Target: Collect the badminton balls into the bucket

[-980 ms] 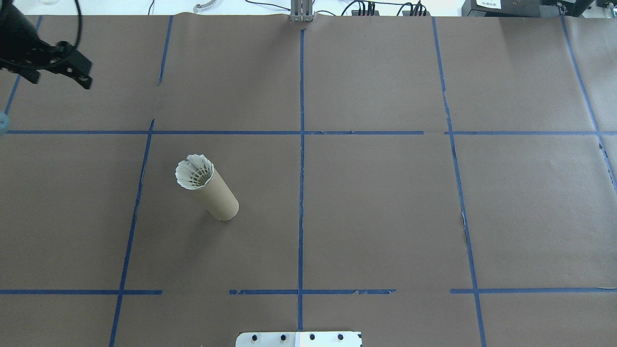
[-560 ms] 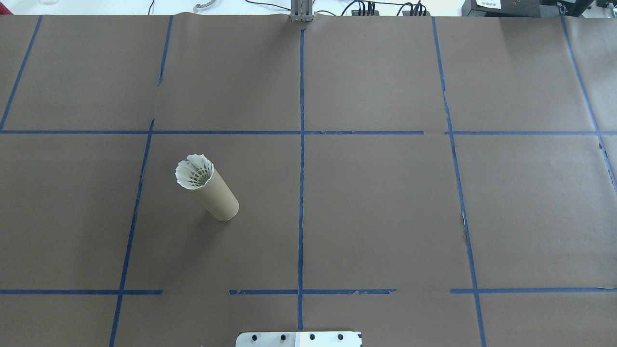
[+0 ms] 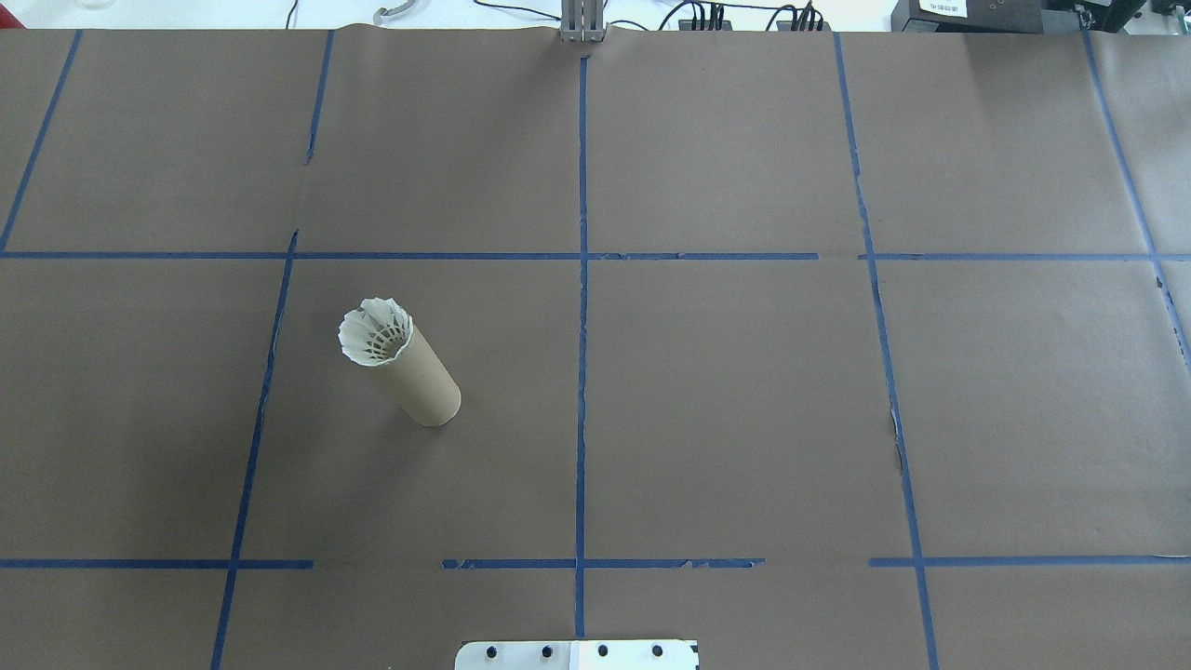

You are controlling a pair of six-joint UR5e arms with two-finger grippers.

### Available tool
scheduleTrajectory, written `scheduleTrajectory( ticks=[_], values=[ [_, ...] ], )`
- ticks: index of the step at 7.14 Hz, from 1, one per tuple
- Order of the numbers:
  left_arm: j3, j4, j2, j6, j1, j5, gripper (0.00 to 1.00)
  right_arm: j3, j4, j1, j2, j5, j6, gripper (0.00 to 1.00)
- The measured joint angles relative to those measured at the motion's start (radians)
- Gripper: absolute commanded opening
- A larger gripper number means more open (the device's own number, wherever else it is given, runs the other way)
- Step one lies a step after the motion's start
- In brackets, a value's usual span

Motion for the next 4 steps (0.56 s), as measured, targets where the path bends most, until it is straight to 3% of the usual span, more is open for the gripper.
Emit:
scheduleTrajectory(
  ticks=[2,3,4],
  values=[
    [0.069,-0.008,0.066,-0.002,-0.034,-0.144,1.00,0.000,0.000,0.000,0.000,0.000,0.000,1.00],
    [0.085,-0.007,0.083,-0.002,-0.037,-0.179,1.00,0.000,0.000,0.000,0.000,0.000,0.000,1.00],
    [0.086,-0.007,0.095,0.000,-0.037,-0.182,1.00,0.000,0.000,0.000,0.000,0.000,-0.001,1.00]
  ],
)
